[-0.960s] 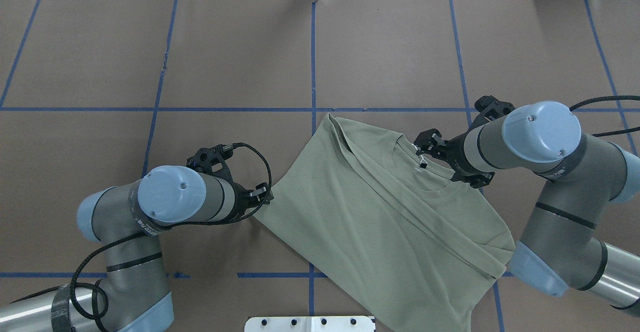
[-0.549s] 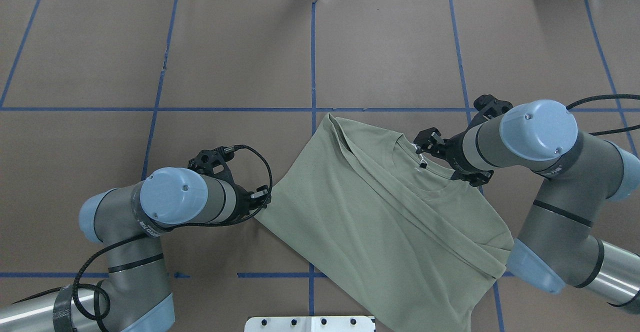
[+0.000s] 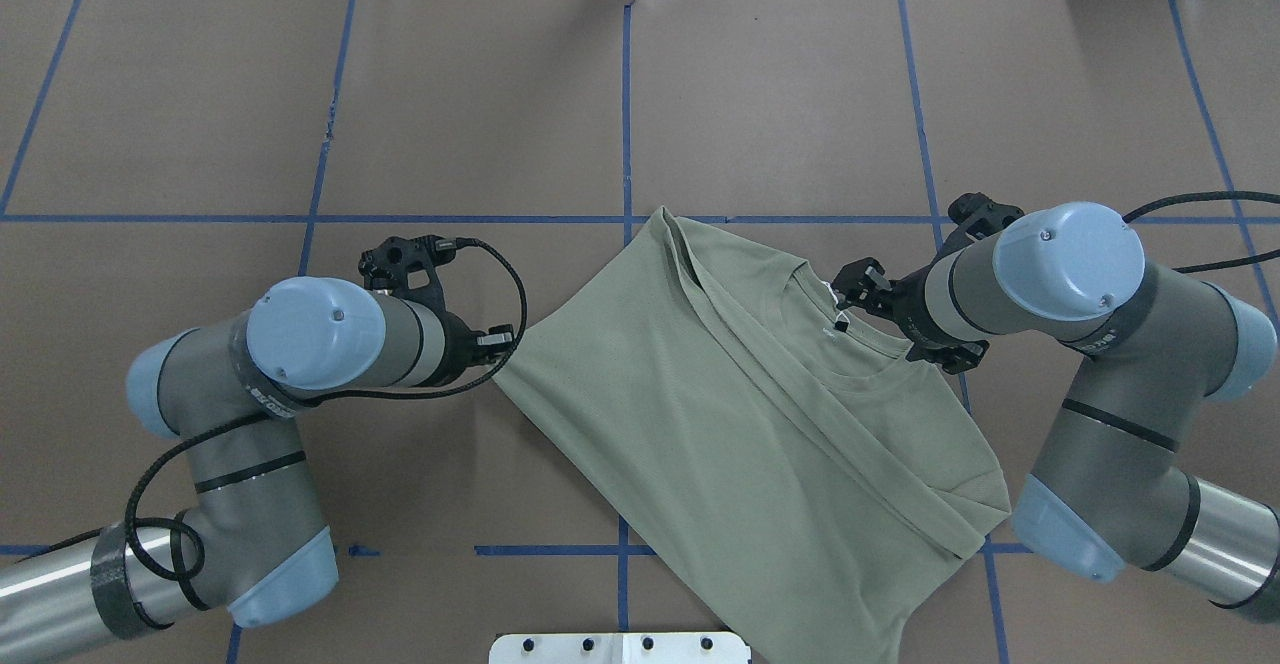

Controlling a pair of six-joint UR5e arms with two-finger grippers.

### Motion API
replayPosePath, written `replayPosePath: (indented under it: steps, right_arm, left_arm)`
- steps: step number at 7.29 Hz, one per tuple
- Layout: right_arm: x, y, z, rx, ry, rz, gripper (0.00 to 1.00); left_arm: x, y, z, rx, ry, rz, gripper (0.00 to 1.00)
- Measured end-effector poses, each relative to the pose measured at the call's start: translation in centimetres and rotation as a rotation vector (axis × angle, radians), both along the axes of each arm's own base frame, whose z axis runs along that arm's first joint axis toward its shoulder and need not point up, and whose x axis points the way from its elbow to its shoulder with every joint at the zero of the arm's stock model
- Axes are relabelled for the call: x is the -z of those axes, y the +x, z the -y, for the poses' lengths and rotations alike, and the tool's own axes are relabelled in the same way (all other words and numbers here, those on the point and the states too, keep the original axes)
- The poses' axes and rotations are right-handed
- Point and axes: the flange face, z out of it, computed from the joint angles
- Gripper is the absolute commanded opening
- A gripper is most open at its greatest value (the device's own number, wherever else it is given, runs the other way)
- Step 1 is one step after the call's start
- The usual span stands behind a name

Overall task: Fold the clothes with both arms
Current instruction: 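Release the shirt and raise both grippers away from it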

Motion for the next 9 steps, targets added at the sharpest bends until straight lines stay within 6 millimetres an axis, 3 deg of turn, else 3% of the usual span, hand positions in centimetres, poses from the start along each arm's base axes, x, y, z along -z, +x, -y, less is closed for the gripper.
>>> replayPosePath:
  steps: [1, 3, 6, 7, 8, 9]
  right_arm:
    - [0.1, 0.0, 0.0, -0.002, 0.002, 0.001, 1.00]
    - [0.5, 0.3, 0.3, -0.034, 0.028, -0.004, 1.00]
    - [1.6, 0.8, 0.5, -0.069, 0.064, 0.001, 1.00]
    - [2.3, 0.8, 0.6, -0.075, 0.074, 0.010, 1.00]
    - [3.1, 0.9, 0.7, -0.087, 0.088, 0.020, 1.00]
    - [3.5, 0.9, 0.7, -0.095, 0.102, 0.022, 1.00]
  left_arm:
    - [-0.6, -1.1, 3.2, 0.020, 0.055, 0.037, 0.00]
    - [-0.3, -2.0, 12.2, 0.105, 0.123, 0.050, 0.00]
    - [1.0, 0.6, 25.7, 0.223, 0.183, -0.018, 0.00]
    - [1.2, 0.6, 28.6, 0.247, 0.192, -0.027, 0.55]
    - [1.6, 0.3, 29.7, 0.257, 0.199, -0.036, 0.66]
    - [1.9, -0.6, 29.5, 0.258, 0.214, -0.058, 0.66]
